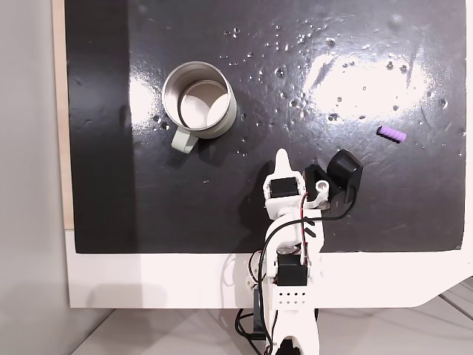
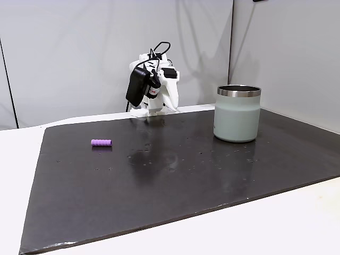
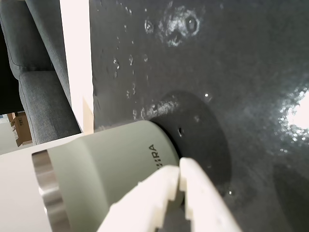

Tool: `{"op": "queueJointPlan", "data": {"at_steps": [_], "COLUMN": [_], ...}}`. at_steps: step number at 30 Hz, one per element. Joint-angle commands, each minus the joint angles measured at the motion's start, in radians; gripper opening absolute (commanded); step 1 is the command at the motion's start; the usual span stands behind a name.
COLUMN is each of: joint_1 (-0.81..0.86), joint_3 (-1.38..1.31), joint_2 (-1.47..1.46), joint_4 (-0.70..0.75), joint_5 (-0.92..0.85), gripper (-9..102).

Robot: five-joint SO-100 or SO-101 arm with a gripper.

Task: Grasp a pengrip and put it in the cup.

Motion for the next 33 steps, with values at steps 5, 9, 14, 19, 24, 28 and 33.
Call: {"op": "queueJointPlan", "data": {"at_steps": [5,9,14,19,24,28,33], "joint_1": [-0.005,0.037,0.058,0.106,0.173,0.238,0.321], "joint_3": [-0.006,-0.072,-0.222,-0.396,-0.546,-0.65,-0.784], "joint_2": [0.014,0.015,-0.086,-0.377,-0.626,-0.824,-1.048], "joint_4": [0.008,0.023,0.107,0.072,0.028,-0.009,-0.031], "joint_5": [-0.023,-0.021,-0.06,-0.057,-0.04,-0.021,-0.002], "gripper": [0,0,0,0,0,0,0]}}
